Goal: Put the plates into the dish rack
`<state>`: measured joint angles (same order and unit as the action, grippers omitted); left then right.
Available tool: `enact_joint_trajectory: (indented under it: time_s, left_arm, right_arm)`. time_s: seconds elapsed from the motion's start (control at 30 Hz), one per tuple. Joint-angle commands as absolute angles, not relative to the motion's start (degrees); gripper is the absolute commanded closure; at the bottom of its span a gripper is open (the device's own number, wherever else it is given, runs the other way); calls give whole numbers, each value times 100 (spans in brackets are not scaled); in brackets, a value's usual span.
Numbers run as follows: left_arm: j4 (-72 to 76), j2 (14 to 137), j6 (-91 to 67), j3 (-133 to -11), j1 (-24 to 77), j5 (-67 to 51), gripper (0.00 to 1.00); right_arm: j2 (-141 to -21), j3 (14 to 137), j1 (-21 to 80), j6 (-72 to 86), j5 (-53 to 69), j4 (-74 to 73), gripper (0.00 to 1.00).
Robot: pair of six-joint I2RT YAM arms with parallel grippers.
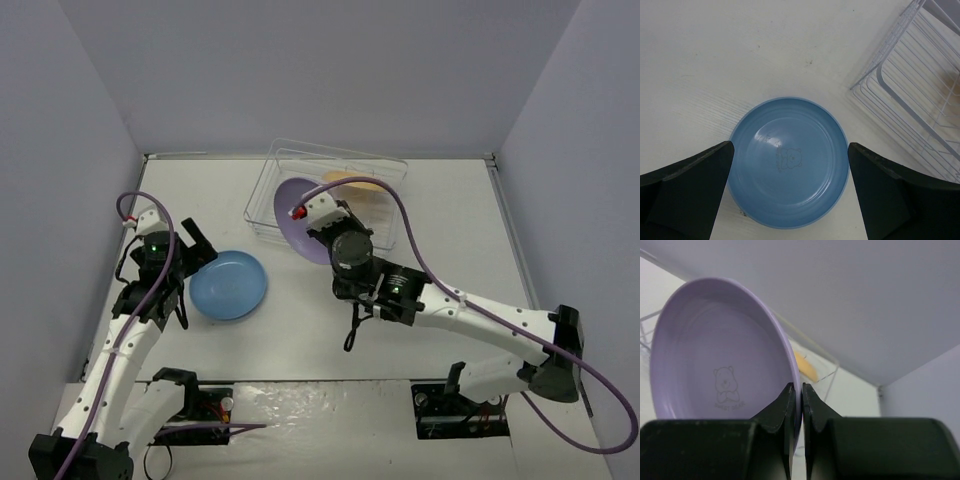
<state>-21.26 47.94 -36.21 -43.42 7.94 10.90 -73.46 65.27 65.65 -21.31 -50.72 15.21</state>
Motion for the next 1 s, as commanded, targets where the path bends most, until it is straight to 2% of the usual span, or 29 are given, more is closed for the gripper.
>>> enact_joint_trajectory:
  time_s: [0.0,0.1,0.33,0.5,0.67,0.83,0.97]
  left_arm:
    - [-2020,4734,-3607,-4614,724,1323,3]
    - [-2083,4725,-3595,-4614,703,1410,3]
    - [-2137,4667,-3602,-4614,687,1600,3]
    - [-2144,4719,-3616,-4618,677,1630,3]
    - [-2207,4755,-3647,-4622,675,1704,3]
    - [-2239,4755,-3647,-4630,668,1766,3]
    - [-2276,4702,-3639,-4614,677,1810,3]
  right_arm:
    - [-8124,7048,6418,-6305,-5176,3955,100]
    - [-8382,7530,6033,-7225,-4478,3873,100]
    - [-8879,7577,5372,-8387,-3350,3914,100]
    - [-9358,7599,5135,-9113,-3059,4113,100]
    - [-9589,7708,4950,-9368,-2616,3696,100]
    - [-9934,7646,4863,-9976,-2779,4232,100]
    - [-10110,7787,4790,-9783,-2812,4103,100]
